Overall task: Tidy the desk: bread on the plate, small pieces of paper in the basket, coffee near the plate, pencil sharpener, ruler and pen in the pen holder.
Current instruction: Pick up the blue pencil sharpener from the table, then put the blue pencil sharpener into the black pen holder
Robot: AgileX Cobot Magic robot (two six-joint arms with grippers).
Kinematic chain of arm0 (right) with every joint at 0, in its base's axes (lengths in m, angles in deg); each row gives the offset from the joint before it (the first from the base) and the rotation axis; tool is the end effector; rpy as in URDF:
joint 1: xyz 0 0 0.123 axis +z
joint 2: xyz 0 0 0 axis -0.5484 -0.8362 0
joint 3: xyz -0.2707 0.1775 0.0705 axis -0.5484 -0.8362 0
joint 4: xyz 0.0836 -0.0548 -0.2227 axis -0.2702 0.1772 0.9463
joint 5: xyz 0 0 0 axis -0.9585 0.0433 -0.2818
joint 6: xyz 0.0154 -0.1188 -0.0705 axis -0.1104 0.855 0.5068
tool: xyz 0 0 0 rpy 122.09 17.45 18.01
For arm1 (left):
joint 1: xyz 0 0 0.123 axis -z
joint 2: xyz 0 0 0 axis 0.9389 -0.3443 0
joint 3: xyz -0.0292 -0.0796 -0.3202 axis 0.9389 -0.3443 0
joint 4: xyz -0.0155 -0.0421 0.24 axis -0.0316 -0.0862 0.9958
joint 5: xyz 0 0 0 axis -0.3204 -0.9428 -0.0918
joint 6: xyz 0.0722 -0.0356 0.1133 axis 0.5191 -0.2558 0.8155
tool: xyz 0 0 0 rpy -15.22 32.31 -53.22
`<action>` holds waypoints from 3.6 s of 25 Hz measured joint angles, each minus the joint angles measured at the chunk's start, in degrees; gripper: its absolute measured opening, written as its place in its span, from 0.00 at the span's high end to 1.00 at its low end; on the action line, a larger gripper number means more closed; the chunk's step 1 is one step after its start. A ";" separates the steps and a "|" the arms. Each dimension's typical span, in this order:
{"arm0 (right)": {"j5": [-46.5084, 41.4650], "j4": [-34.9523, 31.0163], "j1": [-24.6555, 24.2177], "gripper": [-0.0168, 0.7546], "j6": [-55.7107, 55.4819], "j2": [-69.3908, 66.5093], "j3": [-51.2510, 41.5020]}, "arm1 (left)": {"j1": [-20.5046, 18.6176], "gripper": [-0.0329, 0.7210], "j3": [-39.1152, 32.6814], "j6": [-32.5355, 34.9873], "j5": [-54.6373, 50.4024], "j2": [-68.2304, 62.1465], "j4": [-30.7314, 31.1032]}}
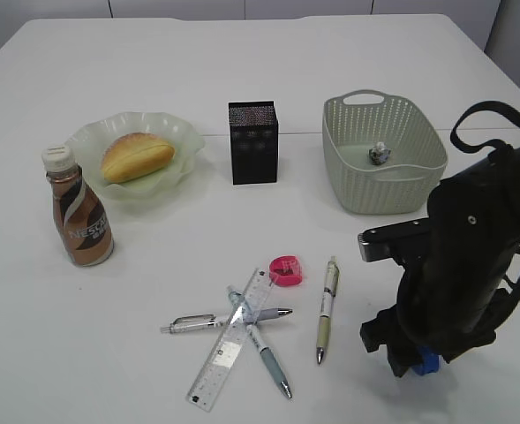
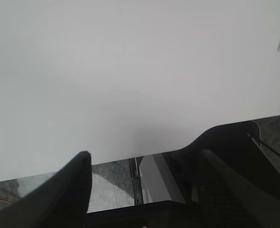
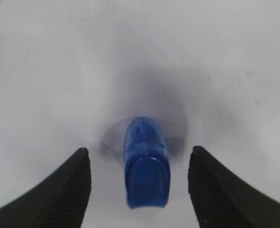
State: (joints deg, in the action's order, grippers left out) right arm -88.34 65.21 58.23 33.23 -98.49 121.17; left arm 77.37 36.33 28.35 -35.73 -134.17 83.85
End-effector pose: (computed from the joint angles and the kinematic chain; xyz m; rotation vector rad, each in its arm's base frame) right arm 0.2750 0.1204 0.1271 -0.2983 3.0786 -0.0562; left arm 0.1104 -0.0256 0.2858 0.0816 2.8566 -0.1574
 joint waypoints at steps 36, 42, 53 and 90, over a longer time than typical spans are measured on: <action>0.80 0.00 0.00 0.70 -0.12 0.00 0.00 | 0.00 0.30 0.00 -0.12 0.00 0.00 -0.09; 0.65 -0.11 0.00 0.72 -0.50 0.00 0.00 | 0.00 0.30 0.00 -0.12 0.00 0.00 -0.09; -13.24 -3.73 0.00 0.72 -1.07 0.00 5.67 | 0.00 0.30 0.00 -0.12 0.00 0.00 -0.09; -9.52 -4.82 0.00 0.72 12.71 -0.48 43.04 | 0.00 0.33 0.00 -0.12 0.00 0.00 1.12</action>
State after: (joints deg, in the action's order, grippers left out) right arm -97.87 60.39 58.23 45.94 -98.97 164.20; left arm 77.37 36.33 28.23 -35.73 -134.17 84.97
